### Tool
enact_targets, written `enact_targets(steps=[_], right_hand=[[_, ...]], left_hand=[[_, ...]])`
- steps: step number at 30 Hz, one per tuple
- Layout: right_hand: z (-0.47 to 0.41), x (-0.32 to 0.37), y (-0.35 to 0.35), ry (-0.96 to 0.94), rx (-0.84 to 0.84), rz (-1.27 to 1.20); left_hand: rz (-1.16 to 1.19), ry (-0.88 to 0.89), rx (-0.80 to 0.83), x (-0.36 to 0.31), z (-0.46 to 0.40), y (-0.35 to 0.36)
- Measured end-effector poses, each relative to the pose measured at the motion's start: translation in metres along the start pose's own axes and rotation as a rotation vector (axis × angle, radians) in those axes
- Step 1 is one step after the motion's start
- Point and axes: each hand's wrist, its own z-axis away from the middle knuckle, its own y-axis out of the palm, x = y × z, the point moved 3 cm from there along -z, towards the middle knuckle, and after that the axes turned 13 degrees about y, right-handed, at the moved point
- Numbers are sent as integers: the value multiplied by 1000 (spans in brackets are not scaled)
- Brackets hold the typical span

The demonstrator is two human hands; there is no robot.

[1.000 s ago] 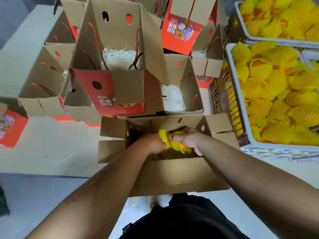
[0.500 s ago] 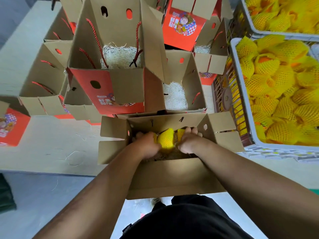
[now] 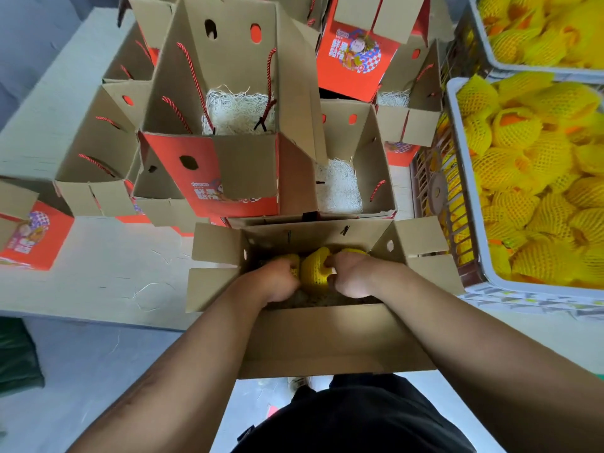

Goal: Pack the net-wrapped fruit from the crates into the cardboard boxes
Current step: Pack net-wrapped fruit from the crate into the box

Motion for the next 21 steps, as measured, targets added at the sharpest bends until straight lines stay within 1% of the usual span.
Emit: enact_targets(steps=[2, 4, 7, 9, 11, 13, 14, 15, 16, 17, 19, 20, 21], right_hand=[[11, -17, -13, -12, -48, -88], [25, -35, -27, -41, -144, -177], [45, -54, -46, -131, -313, -304], [57, -66, -56, -204, -424, -380], [67, -89, -67, -240, -546, -485], [76, -124, -78, -200, -645, -600], [79, -146, -84, -159, -685, -615], [80, -171, -89, -96, -699, -580], [80, -196, -93, -7, -676, -480], [81, -221, -95, 105, -614, -332], [85, -274, -94, 344, -415, -62], [89, -295, -92, 423, -306, 2], [92, -311, -89, 459, -203, 18]], left_hand=[[-19, -14, -46, -2, 2, -5], [2, 20, -133, -11, 3, -6], [119, 209, -236, -47, -1, 7], [246, 332, -259, -84, -8, 22], [348, 405, -252, -121, -21, 38], [350, 488, -254, -160, -35, 49], [314, 548, -272, -178, -41, 54], [257, 618, -296, -197, -47, 58], [193, 688, -321, -216, -53, 63], [129, 752, -331, -235, -58, 68], [12, 836, -289, -269, -73, 87], [-43, 863, -251, -284, -82, 100], [-102, 872, -198, -297, -92, 115]])
